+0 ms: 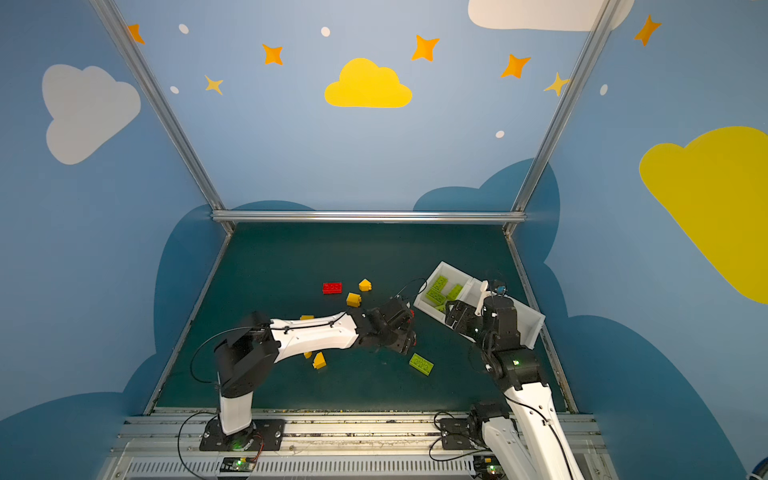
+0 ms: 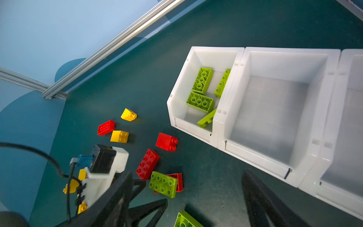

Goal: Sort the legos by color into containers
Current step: 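Grasp and lift a lime-green 2x4 brick with the left gripper while the right withdraws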

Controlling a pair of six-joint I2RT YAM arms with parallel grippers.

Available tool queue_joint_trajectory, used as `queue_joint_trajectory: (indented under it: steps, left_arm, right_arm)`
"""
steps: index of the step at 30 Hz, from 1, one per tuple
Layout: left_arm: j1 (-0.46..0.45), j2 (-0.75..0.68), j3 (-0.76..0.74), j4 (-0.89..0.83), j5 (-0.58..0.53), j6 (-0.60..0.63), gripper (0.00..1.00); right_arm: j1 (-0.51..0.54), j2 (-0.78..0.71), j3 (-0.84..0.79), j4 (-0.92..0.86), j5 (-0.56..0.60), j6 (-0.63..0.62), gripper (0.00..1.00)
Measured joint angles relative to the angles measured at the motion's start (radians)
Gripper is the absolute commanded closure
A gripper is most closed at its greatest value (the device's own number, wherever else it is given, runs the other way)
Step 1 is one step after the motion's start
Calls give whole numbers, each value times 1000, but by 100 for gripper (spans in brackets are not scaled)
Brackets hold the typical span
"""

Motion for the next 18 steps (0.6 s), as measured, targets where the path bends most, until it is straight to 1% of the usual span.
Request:
queue_joint_trajectory:
  steps: [6, 11, 18]
  left_arm:
    - [0, 47, 47, -26, -8, 15, 23]
    - [0, 68, 58, -36, -22, 18, 26]
    - [0, 80, 72, -56, -24, 19, 33]
  right_arm:
    - [-2, -8, -53, 3, -16, 0, 16]
    - [-2, -1, -100, 5, -33, 0, 16]
    - [-2, -3, -109, 11, -37, -3, 15]
